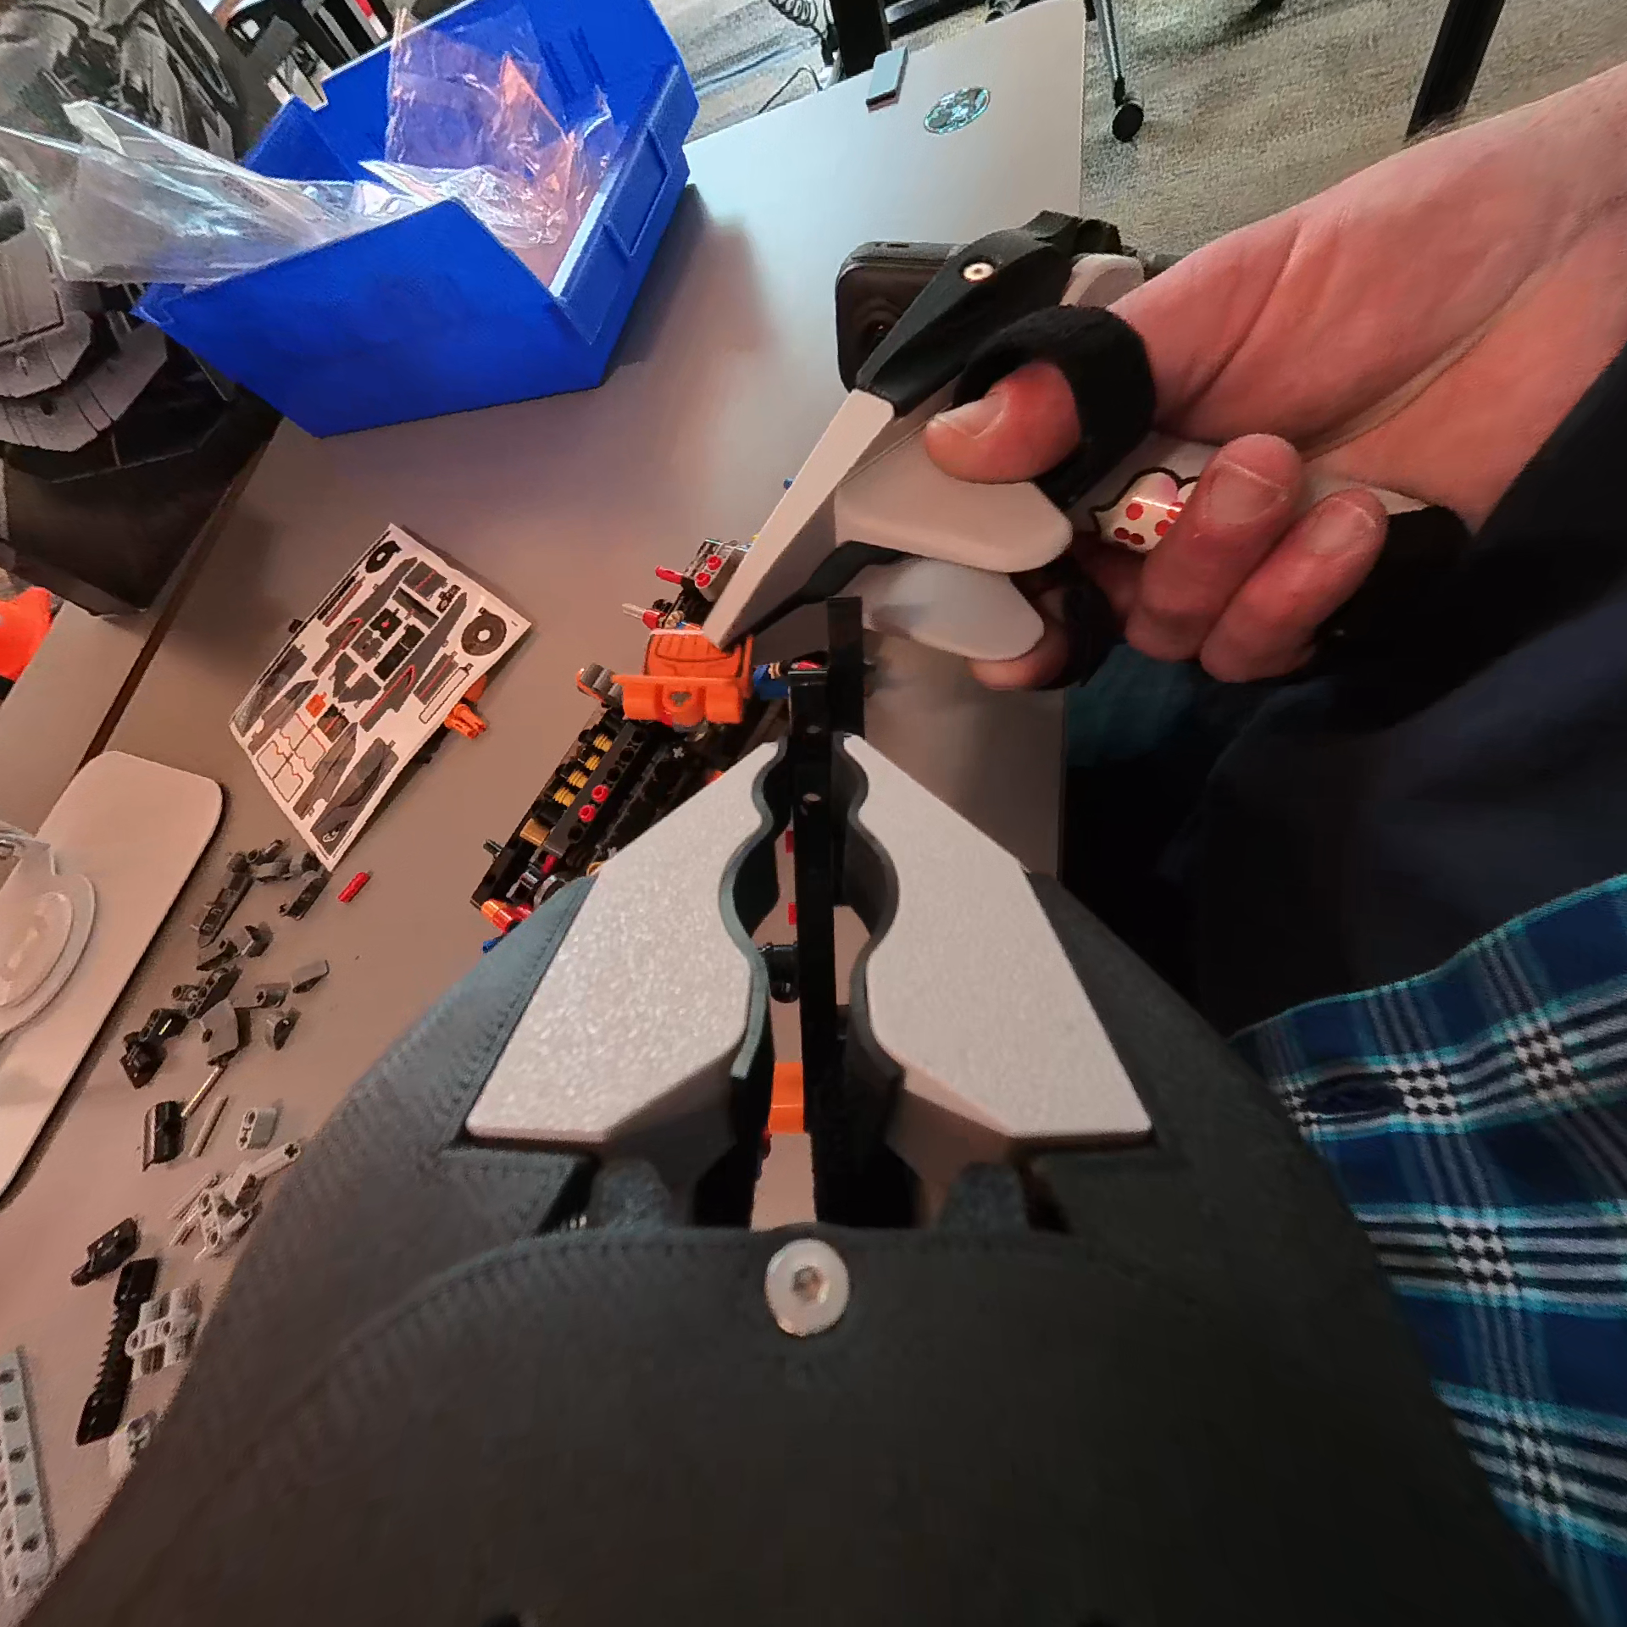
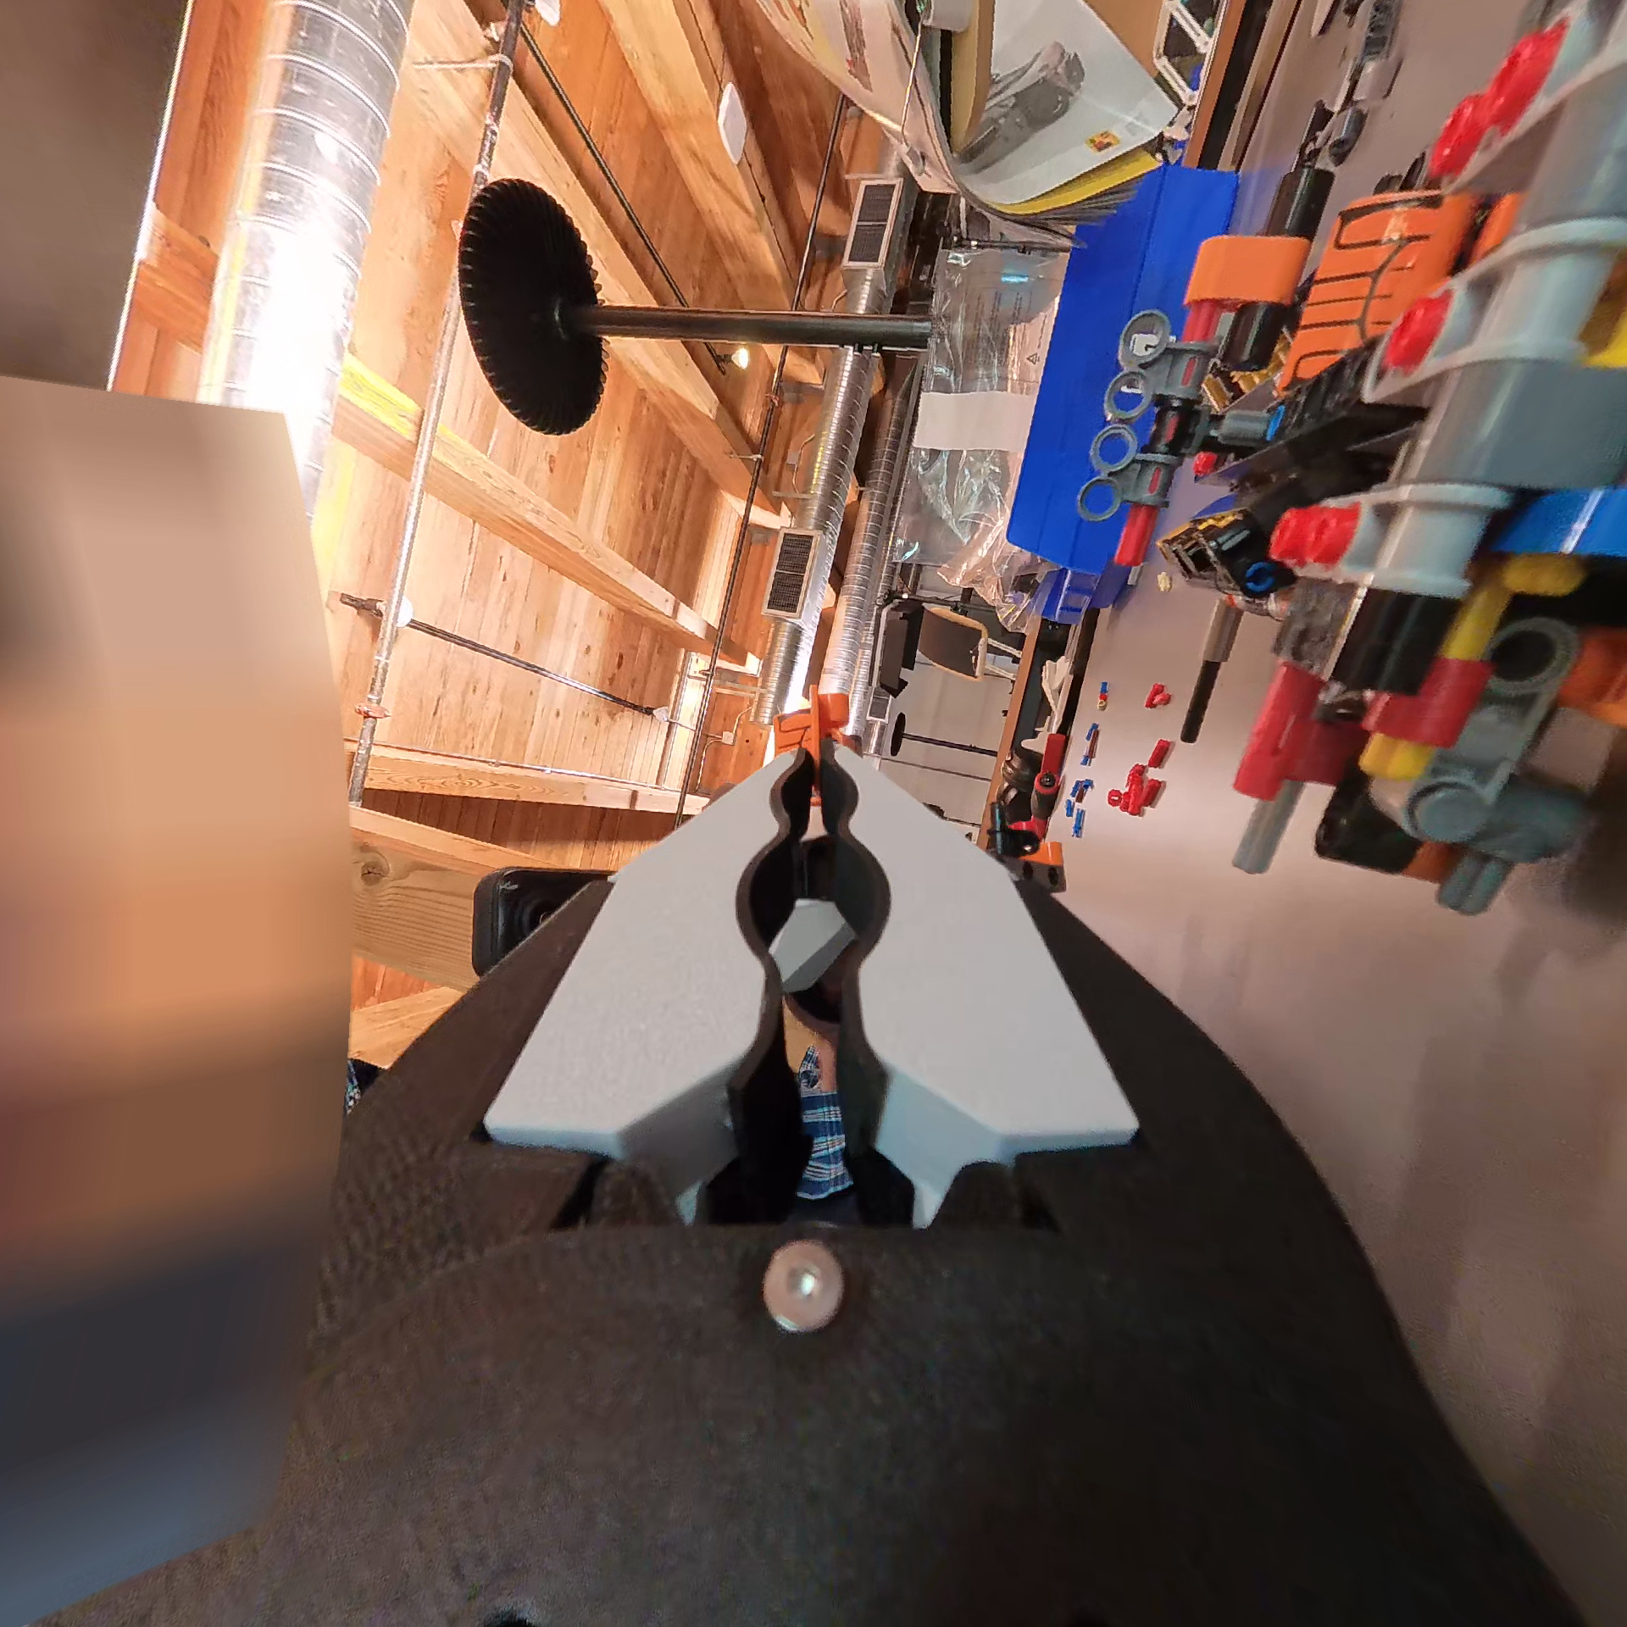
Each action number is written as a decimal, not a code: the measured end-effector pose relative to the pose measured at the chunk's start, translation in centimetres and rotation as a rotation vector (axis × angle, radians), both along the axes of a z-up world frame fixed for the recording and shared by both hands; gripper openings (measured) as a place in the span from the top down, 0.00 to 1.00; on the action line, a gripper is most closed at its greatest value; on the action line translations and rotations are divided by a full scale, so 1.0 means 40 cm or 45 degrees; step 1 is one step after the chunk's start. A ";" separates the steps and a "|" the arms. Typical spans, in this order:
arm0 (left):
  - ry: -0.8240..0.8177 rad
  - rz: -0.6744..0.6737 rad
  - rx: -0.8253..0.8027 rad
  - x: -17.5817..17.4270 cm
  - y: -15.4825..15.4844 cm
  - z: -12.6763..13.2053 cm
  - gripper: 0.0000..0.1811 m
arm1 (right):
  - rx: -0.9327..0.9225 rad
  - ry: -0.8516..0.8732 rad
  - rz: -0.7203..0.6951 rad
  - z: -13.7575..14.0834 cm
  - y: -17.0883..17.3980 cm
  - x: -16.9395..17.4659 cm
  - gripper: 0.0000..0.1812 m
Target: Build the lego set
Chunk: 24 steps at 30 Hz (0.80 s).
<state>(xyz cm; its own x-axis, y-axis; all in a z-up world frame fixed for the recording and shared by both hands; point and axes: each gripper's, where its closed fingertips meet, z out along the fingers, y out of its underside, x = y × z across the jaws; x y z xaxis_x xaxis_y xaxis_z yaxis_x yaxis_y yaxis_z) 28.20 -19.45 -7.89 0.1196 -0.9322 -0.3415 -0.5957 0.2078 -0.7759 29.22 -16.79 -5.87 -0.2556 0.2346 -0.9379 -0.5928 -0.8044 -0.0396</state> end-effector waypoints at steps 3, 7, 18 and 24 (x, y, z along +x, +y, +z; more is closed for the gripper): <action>-0.012 0.001 0.001 0.002 0.000 0.003 0.96 | 0.003 -0.003 -0.003 -0.001 -0.001 0.002 1.00; -0.010 0.000 -0.001 0.001 0.000 0.003 0.96 | 0.004 -0.008 -0.004 -0.003 -0.001 0.003 1.00; -0.036 0.006 -0.030 -0.008 0.001 0.002 0.96 | 0.003 -0.015 -0.008 -0.007 0.001 0.002 1.00; -0.037 0.011 -0.063 -0.020 -0.001 -0.003 0.96 | -0.001 -0.051 0.001 -0.014 0.000 -0.007 1.00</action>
<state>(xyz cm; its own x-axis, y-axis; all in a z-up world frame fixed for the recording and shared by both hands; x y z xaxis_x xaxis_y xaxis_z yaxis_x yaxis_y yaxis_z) 27.41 -19.49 -8.03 0.1373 -0.9468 -0.2910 -0.5744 0.1632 -0.8022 28.93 -16.80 -6.44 -0.2180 0.2332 -0.9477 -0.5899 -0.8051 -0.0624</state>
